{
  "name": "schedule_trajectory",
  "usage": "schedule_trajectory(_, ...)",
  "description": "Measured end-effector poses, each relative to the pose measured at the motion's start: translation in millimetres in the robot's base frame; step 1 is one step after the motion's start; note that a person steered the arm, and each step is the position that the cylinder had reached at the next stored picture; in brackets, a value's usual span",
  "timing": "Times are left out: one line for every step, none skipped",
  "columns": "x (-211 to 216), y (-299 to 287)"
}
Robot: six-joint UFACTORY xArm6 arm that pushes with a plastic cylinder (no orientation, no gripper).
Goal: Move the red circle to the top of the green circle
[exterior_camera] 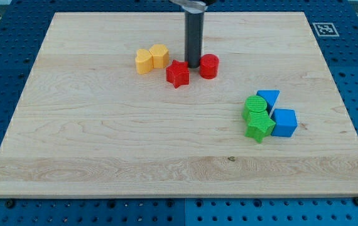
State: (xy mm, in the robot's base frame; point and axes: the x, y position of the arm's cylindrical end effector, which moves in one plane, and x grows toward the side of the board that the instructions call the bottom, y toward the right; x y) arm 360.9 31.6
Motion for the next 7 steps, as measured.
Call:
schedule_trajectory(0,10)
schedule_trajectory(0,41)
schedule_trajectory(4,58)
schedule_trajectory(4,59)
schedule_trajectory(4,74)
schedule_trajectory(10,78)
schedule_trajectory(27,92)
